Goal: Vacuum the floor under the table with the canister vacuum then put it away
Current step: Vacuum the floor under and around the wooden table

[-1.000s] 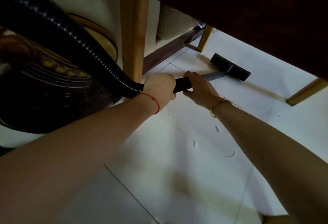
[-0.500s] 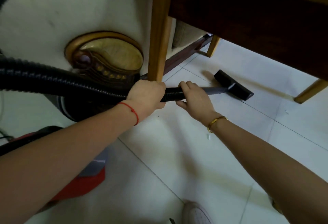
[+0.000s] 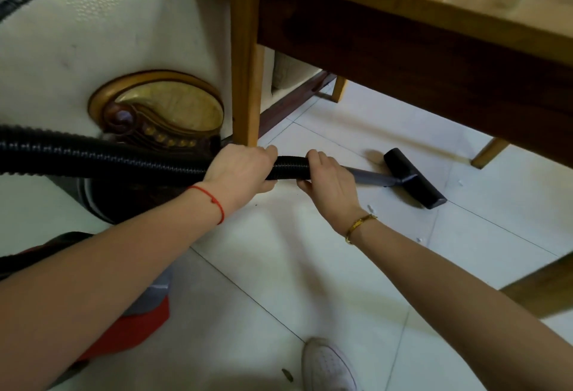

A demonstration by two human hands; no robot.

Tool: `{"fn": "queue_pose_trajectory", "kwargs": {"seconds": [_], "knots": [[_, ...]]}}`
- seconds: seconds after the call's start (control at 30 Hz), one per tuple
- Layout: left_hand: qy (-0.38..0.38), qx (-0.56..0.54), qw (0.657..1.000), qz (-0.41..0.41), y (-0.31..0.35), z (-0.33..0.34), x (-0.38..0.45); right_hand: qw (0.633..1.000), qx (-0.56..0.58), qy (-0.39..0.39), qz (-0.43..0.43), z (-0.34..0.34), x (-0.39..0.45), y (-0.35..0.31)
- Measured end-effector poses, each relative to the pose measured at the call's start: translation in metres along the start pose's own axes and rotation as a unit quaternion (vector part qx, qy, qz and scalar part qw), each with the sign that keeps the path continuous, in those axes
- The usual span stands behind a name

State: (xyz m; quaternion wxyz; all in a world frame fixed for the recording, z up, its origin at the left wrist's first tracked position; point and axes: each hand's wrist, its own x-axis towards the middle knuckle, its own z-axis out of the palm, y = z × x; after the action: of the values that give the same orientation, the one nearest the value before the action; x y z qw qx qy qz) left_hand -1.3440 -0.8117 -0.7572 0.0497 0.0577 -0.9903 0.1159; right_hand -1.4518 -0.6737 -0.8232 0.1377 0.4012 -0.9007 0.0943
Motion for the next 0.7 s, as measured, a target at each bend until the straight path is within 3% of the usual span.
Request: {"fn": "queue_pose_trajectory", "kwargs": {"seconds": [0.5, 0.7], "knots": [[-0.021, -0.023, 0.998, 0.059, 0.124, 0.037, 0.111, 0.991, 0.005, -0.020, 0.131, 0.024, -0.029, 0.145], [-0.031, -0.042, 0.996, 0.066, 0.153, 0.045, 0.126, 0.989, 0.027, -0.063, 0.129, 0.020, -0.035, 0.178]]}}
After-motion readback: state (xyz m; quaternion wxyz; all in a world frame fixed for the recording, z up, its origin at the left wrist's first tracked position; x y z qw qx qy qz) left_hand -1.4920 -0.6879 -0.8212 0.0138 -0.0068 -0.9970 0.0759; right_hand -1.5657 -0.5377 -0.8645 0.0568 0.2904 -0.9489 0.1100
